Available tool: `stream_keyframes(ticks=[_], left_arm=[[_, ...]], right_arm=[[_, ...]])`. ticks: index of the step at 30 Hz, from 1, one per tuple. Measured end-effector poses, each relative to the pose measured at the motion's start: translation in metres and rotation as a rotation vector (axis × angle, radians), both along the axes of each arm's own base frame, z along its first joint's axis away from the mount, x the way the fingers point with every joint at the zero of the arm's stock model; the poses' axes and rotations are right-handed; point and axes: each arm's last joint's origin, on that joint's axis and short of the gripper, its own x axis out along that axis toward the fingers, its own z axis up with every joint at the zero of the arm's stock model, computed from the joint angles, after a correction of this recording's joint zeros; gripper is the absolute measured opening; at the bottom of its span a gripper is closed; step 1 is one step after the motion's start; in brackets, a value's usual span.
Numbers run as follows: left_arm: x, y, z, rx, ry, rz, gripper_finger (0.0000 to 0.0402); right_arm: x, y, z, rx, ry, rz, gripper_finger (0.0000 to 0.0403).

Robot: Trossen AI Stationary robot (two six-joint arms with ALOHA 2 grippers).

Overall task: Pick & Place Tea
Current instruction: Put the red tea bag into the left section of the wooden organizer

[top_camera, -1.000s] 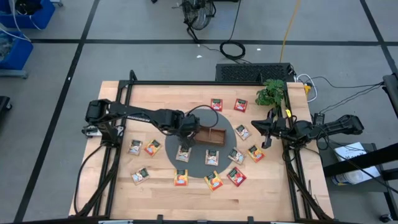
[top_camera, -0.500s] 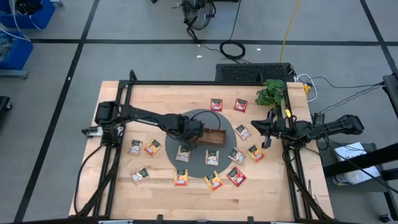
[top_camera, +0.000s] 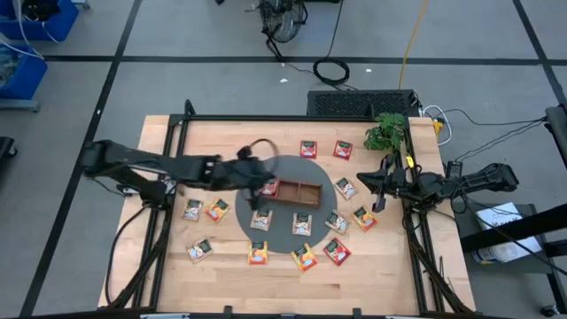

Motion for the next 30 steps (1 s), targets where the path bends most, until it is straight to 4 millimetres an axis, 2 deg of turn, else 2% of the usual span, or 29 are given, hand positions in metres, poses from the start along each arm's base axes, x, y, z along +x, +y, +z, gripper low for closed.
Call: stream_keyframes(ticks=[5, 9, 12, 16, 20, 25, 27, 28, 29, 30], left_arm=[[-0.049, 0.008, -0.026, -0.051, -0.124, -0.067, 0.0016], [-0.08, 0.018, -0.042, -0.045, -0.313, -0.177, 0.0005], [-0.103, 0.031, -0.055, -0.06, -0.425, -0.161, 0.0006], [-0.126, 0.037, -0.072, -0.108, -0.509, -0.198, 0.0014], [-0.135, 0.04, -0.072, -0.116, -0.567, -0.19, 0.0006], [-0.134, 0.04, -0.059, -0.112, -0.606, -0.218, 0.0013], [-0.134, 0.04, -0.055, -0.112, -0.619, -0.238, 0.0022], [-0.134, 0.04, -0.055, -0.111, -0.62, -0.237, 0.0025], [-0.133, 0.04, -0.055, -0.106, -0.619, -0.232, 0.0028], [-0.133, 0.04, -0.055, -0.097, -0.619, -0.223, 0.003]], right_arm=[[0.0, 0.0, -0.001, 0.027, 0.003, 0.005, 0.0004], [0.0, 0.0, -0.001, 0.037, 0.001, 0.005, 0.0004], [0.0, 0.0, -0.001, 0.074, -0.009, 0.009, 0.0004], [0.0, 0.0, -0.001, 0.104, -0.018, 0.013, 0.0004], [0.0, 0.0, -0.001, 0.103, -0.017, 0.013, 0.0004], [0.002, -0.002, -0.003, 0.14, -0.003, -0.041, 0.0004], [0.004, -0.005, -0.015, 0.157, 0.118, -0.157, 0.0004], [0.005, -0.007, -0.023, 0.145, 0.234, -0.202, 0.0004], [0.006, -0.008, -0.021, 0.142, 0.313, -0.24, 0.0004], [0.01, -0.01, -0.011, 0.156, 0.326, -0.262, 0.0004]])
